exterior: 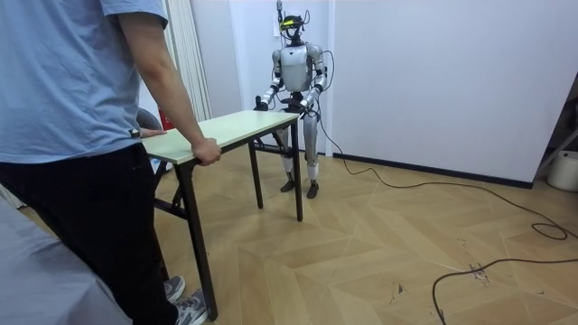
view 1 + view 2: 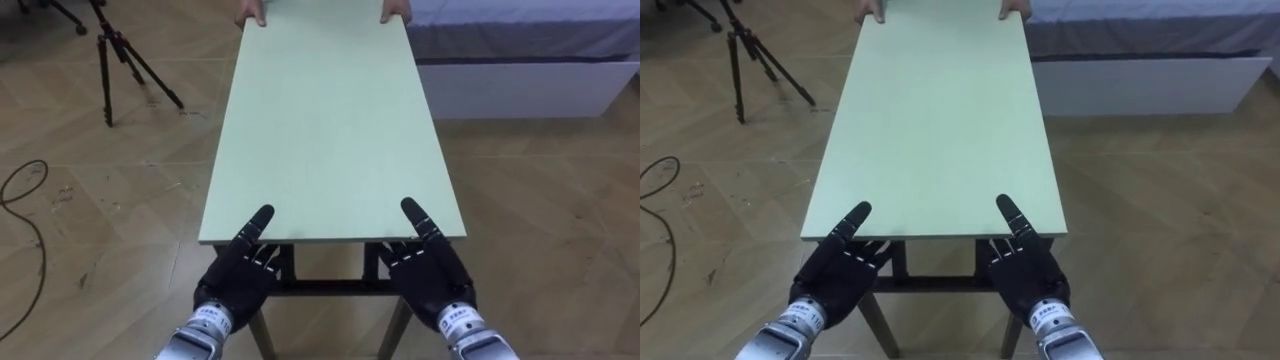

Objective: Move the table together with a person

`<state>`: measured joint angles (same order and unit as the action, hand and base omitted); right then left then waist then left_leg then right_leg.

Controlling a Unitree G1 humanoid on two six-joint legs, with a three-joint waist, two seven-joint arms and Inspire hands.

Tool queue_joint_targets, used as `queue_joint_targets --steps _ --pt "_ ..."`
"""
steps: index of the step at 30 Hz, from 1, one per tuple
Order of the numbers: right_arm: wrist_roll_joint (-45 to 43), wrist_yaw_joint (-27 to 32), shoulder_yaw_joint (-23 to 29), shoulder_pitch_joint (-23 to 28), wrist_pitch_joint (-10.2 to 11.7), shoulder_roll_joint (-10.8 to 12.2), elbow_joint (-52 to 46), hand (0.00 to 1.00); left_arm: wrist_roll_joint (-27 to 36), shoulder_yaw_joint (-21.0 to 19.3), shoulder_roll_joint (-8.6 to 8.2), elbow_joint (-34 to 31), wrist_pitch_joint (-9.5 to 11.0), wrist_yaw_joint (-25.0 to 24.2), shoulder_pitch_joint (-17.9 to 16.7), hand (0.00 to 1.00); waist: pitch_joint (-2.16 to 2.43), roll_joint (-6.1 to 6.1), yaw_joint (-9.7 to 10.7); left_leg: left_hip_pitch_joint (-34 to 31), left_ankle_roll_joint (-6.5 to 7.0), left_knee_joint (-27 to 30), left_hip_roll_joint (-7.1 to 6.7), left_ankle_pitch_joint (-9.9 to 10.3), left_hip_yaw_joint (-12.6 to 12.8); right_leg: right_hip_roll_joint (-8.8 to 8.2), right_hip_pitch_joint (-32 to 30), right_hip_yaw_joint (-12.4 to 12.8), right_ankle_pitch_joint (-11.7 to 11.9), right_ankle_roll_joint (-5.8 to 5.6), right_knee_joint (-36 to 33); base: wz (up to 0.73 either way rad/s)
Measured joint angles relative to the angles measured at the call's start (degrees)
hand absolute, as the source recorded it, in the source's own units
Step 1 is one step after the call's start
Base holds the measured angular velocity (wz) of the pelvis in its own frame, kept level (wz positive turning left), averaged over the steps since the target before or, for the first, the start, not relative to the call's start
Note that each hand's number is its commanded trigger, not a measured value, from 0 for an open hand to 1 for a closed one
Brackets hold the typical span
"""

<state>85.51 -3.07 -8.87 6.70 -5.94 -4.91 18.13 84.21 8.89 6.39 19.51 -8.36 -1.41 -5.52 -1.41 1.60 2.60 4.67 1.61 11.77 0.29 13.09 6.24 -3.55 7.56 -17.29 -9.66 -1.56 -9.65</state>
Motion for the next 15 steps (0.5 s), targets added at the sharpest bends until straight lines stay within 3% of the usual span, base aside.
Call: queue_joint_targets --steps 11,12,13,15 --pt "2.12 0.08 0.10 -5.50 1.21 2.02 6.51 0.00 1.80 -0.16 -1.75 0.20 0.38 0.95 1.25 0.00 -0.04 0.06 0.09 0.10 0.01 0.12 -0.06 -0.13 -0.03 -0.06 -0.30 0.01 0.00 0.00 0.08 0.00" --pt "2.14 -0.02 0.10 -5.53 1.24 2.32 6.65 0.00 1.83 -0.15 -1.77 0.20 0.46 0.98 1.25 0.20 -0.04 0.06 0.09 0.07 0.01 0.14 -0.04 -0.13 -0.01 -0.06 -0.33 0.01 0.00 0.00 0.08 0.00" --pt "2.19 -0.10 0.10 -5.61 1.25 2.61 6.65 0.00 1.83 -0.15 -1.82 0.20 0.62 1.03 1.25 0.47 -0.04 0.06 0.09 0.04 0.01 0.15 -0.03 -0.13 -0.01 -0.05 -0.37 0.01 0.00 0.00 0.08 0.00" --pt "2.21 -0.11 0.07 -5.65 1.38 2.92 6.71 0.00 1.84 -0.16 -2.00 0.20 0.93 1.10 1.26 0.64 -0.06 0.09 0.11 -0.03 0.01 0.21 -0.04 -0.13 -0.01 -0.06 -0.37 0.03 0.00 0.00 0.09 0.00"
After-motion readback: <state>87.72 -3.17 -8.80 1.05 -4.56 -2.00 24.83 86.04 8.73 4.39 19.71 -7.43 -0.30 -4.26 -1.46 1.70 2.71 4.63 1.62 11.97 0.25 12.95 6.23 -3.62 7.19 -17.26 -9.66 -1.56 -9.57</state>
